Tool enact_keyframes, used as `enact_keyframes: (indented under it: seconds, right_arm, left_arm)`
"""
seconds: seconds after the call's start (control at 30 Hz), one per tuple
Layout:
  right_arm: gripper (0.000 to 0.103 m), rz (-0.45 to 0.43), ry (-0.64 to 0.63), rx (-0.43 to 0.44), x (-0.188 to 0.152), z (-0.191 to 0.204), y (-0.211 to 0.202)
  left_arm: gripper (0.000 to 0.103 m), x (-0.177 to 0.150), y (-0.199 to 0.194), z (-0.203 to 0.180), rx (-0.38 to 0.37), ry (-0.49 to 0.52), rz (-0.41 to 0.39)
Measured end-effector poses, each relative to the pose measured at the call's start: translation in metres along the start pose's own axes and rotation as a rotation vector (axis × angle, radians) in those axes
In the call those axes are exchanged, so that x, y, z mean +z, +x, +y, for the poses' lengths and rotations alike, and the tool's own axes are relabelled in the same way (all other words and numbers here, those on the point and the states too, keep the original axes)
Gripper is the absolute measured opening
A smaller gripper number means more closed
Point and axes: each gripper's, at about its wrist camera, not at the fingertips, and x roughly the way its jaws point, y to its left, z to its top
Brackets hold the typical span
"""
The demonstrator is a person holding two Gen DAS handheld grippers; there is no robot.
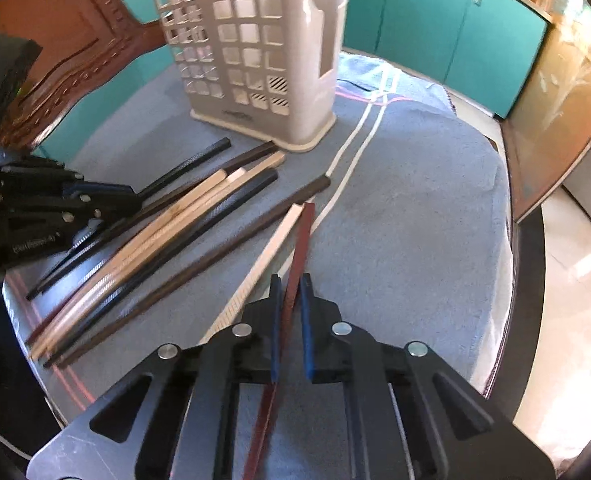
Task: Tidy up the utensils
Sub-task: 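Grasp a dark red chopstick with the right tool while the left tool approaches the chopsticks, then close the left tool on a black chopstick beside the white holder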
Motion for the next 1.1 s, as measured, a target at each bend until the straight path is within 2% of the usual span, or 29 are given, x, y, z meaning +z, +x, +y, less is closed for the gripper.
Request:
enact_keyframes:
  seconds: [0.2, 0.23, 0.27, 0.33, 0.43, 0.53, 0.63, 0.83, 1.1]
  right_arm:
    - [0.012, 0.006, 0.004, -0.026, -0.003, 0.000, -0.002]
    - [0.014, 0.003, 0.008, -0.038, -0.003, 0.000, -0.002]
    - [0.015, 0.000, 0.012, -0.048, -0.002, 0.000, -0.002]
    - [0.019, -0.004, 0.023, -0.055, 0.001, -0.003, -0.001]
    - [0.023, -0.006, 0.042, -0.062, 0.002, -0.006, 0.000]
    - [0.025, -0.005, 0.047, -0.064, 0.003, -0.007, 0.002]
    - [0.030, -0.006, 0.040, -0.068, 0.002, -0.005, 0.001]
    - [0.032, -0.008, 0.039, -0.078, 0.001, -0.002, 0.002]
    - [0.037, -0.013, 0.027, -0.116, 0.002, 0.001, 0.002]
  left_arm:
    - [0.009, -0.007, -0.006, 0.017, 0.043, 0.001, -0.018]
    - [0.013, -0.007, -0.007, 0.017, 0.058, 0.007, -0.024]
    - [0.022, -0.009, -0.010, 0.012, 0.072, 0.013, -0.026]
    - [0.030, 0.003, -0.009, 0.008, 0.087, 0.021, -0.027]
    - [0.032, 0.014, -0.003, 0.006, 0.099, 0.026, -0.022]
    - [0.042, 0.020, 0.001, 0.002, 0.123, 0.027, -0.029]
    - [0.044, 0.025, 0.004, 0.001, 0.129, 0.024, -0.034]
    - [0.050, 0.038, 0.017, 0.004, 0.138, 0.016, -0.040]
    - [0.051, 0.048, 0.023, 0.014, 0.146, 0.000, -0.049]
